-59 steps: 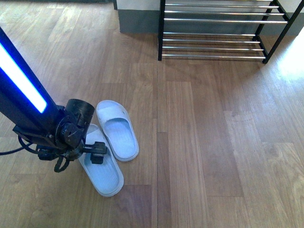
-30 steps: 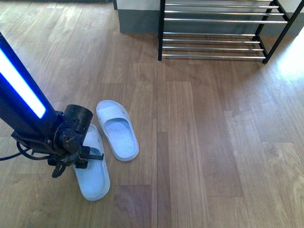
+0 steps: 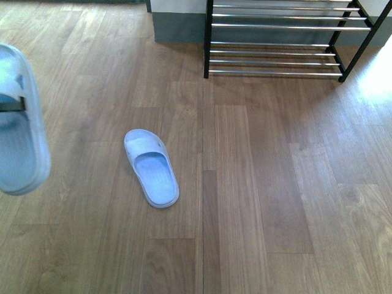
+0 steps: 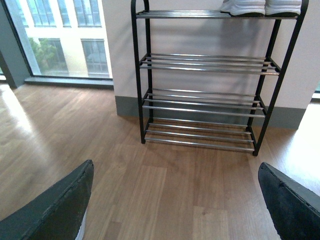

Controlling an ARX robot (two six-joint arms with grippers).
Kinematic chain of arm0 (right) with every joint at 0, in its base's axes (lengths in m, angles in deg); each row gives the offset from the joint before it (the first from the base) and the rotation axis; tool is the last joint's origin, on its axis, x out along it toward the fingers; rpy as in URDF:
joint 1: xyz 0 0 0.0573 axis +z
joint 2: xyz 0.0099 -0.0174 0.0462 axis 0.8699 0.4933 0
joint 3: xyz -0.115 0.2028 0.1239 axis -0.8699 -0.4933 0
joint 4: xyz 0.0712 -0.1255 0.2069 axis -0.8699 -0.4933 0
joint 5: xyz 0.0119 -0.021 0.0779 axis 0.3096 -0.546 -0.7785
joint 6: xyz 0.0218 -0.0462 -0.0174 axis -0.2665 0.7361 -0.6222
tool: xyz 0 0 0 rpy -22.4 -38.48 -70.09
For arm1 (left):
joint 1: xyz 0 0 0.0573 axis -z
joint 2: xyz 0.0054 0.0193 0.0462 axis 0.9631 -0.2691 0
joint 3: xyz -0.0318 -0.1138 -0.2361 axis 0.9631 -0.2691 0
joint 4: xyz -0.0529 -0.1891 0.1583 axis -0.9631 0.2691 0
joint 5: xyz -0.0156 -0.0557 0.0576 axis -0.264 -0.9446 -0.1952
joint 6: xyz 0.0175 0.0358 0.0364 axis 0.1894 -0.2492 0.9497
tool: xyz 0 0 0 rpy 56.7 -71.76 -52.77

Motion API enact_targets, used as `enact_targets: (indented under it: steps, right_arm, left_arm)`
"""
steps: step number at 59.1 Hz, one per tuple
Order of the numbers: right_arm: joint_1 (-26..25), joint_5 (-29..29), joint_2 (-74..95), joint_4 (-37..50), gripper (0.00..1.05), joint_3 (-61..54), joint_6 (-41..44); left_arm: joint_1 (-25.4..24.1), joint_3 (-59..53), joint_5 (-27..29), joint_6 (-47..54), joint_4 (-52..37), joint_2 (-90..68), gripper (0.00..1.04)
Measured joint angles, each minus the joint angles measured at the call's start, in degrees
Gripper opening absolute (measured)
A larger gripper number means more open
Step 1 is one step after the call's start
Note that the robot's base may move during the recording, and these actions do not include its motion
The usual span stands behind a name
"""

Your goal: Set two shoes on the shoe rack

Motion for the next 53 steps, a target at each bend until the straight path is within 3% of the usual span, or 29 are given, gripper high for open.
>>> enact_targets:
  steps: [29,53]
  right_arm:
    - [0.0,0.0,0.0,0.0,0.95,0.0,0.0]
    - [0.0,0.0,0.0,0.0,0.95,0.0,0.0]
  left_arm:
    - [0.9,-24.7,13.0,19.8,-9.7,49.3,0.02]
    - [1.2,-25.3,13.2,24.1,-10.0,51.4,0.02]
